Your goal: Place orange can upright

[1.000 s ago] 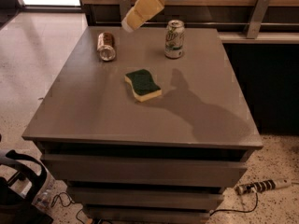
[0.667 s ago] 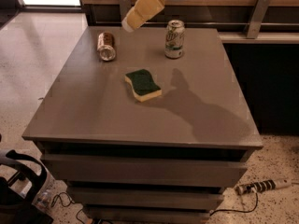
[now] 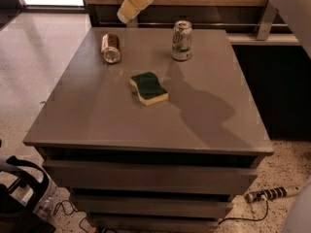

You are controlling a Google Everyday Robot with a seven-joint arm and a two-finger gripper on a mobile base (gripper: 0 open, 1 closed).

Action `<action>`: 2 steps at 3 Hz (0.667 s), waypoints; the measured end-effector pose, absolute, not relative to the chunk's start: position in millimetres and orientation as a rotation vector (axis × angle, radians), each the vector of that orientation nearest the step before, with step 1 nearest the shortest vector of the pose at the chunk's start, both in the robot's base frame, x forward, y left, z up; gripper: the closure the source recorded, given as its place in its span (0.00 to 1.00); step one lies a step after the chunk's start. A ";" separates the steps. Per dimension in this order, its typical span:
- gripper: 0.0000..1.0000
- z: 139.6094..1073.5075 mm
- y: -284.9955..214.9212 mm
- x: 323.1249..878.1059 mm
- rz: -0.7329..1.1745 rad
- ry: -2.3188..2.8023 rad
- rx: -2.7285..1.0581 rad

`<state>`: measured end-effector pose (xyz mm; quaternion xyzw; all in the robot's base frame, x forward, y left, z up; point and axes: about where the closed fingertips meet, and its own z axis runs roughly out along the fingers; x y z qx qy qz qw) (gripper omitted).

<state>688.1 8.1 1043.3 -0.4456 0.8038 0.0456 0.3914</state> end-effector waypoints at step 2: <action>0.00 1014.7 36.0 725.0 0.097 2.140 -1.137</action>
Offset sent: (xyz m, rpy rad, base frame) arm 0.0601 0.0456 -0.0419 -0.0618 0.1123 -0.0460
